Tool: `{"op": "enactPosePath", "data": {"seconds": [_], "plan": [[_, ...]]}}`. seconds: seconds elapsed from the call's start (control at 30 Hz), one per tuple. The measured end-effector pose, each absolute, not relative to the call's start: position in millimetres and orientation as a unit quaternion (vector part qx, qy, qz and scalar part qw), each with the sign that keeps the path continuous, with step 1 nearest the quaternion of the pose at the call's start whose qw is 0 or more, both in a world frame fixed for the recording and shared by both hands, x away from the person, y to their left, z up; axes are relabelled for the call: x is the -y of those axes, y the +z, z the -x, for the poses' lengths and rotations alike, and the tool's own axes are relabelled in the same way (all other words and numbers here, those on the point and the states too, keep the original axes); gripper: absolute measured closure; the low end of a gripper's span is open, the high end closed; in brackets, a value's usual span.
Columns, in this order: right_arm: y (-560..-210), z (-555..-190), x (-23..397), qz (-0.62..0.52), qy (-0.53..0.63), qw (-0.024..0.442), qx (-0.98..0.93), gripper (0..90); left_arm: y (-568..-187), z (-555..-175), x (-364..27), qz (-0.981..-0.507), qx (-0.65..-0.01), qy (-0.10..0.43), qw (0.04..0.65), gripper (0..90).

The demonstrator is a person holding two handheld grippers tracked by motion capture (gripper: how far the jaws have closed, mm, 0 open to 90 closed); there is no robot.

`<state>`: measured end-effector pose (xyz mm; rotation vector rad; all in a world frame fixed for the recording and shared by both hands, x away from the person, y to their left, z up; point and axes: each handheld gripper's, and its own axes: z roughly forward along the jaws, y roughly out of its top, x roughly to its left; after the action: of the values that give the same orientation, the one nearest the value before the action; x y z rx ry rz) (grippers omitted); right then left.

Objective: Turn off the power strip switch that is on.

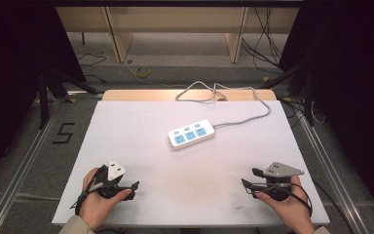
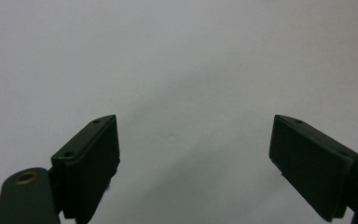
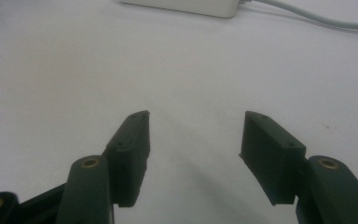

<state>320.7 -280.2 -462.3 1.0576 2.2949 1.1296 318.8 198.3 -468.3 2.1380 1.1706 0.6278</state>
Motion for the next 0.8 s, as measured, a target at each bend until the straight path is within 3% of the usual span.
{"op": "enactPosePath", "data": {"seconds": [0.43,0.8], "plan": [[-456,-320,279,-0.369,0.397,0.193,-0.818,60.9,-468,-318,-198,-0.806,-0.443,0.243,0.31,15.9],[-451,-321,277,-0.358,0.376,0.199,-0.831,87.6,-468,-318,-198,-0.807,-0.442,0.244,0.306,15.8]]}}
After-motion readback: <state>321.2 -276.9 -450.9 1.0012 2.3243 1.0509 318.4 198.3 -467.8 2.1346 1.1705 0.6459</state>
